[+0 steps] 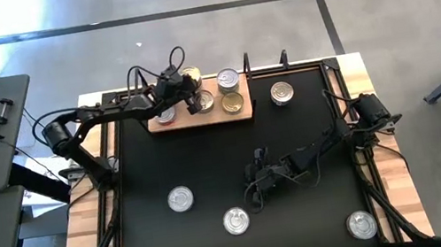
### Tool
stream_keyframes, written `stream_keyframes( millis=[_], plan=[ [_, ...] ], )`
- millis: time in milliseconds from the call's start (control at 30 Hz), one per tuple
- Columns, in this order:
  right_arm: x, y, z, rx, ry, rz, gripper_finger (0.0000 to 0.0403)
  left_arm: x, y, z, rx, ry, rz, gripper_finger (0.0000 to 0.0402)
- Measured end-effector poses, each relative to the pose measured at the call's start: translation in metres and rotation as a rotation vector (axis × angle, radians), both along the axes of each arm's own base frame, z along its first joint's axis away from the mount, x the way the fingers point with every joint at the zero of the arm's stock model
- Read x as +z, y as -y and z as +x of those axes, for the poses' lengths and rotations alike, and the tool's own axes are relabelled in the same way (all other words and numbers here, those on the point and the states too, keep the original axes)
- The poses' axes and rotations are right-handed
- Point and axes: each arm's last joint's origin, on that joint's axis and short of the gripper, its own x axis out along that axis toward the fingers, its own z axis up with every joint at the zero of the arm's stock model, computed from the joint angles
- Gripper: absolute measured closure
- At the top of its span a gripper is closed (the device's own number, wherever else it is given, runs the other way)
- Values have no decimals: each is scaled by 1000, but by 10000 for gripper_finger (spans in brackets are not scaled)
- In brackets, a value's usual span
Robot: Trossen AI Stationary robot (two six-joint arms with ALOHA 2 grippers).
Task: Stack canned seafood by type on shelf
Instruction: Stack the blue and pink tuna can on top of the blue and pink tuna can on the shelf
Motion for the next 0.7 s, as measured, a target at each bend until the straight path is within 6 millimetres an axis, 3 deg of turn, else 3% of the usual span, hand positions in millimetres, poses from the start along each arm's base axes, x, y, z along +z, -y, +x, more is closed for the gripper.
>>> stream_keyframes(
  millis=[533,700],
  plan=[
    [0,0,0,-1,0,0,215,1,6,4,-25,29,-29,343],
    [0,0,0,-1,1,0,215,21,5,13,26,61,-40,337]
  ],
)
